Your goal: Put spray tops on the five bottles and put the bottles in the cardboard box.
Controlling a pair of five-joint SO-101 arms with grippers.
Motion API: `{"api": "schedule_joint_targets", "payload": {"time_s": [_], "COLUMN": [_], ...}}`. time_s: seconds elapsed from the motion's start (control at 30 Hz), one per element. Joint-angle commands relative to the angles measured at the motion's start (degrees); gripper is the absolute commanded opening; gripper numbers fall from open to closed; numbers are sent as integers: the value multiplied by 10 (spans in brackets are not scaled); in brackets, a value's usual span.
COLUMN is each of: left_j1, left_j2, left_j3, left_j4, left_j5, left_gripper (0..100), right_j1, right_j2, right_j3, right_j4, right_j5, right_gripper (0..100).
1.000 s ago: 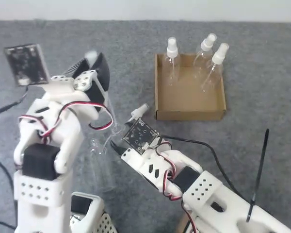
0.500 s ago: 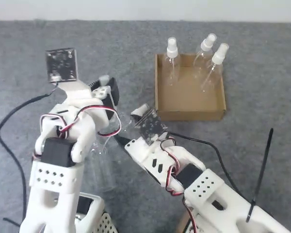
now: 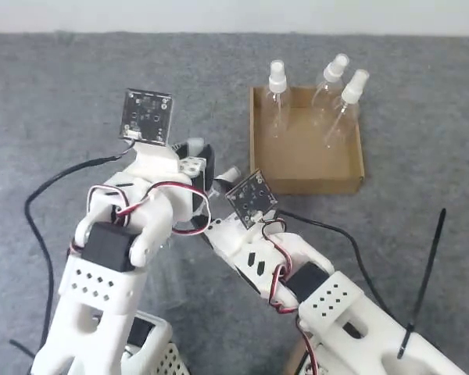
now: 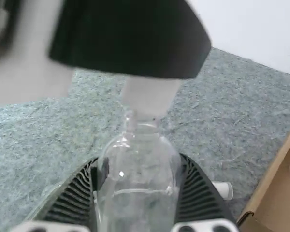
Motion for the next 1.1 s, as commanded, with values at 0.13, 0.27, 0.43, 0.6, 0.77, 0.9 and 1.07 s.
{"api": "schedule_joint_targets", "payload": {"time_s": [0.13,0.27,0.43,0.6,0.77,0.9,1.07], "left_j1": [-11,-11,-51,-113,-113,-112,-97], "left_j2": [0,-4,-41,11,62,48,25], "left_j3": [-6,-17,-86,-97,-98,-93,-75], "left_j4": [18,15,5,-46,-47,-43,7], "left_j5": [-10,-10,-33,-42,-43,-50,-76], "left_gripper": [103,188,183,165,160,160,160], "right_j1": [15,15,15,14,14,14,14], "right_j2": [-20,-20,-20,-20,-20,-20,-20], "right_j3": [-6,-6,-5,-5,-5,-5,-5], "right_j4": [-14,-14,-9,-8,-7,-7,-7], "right_j5": [-9,-9,-8,-7,-7,-7,-7], "right_gripper": [6,6,6,6,6,6,6]}}
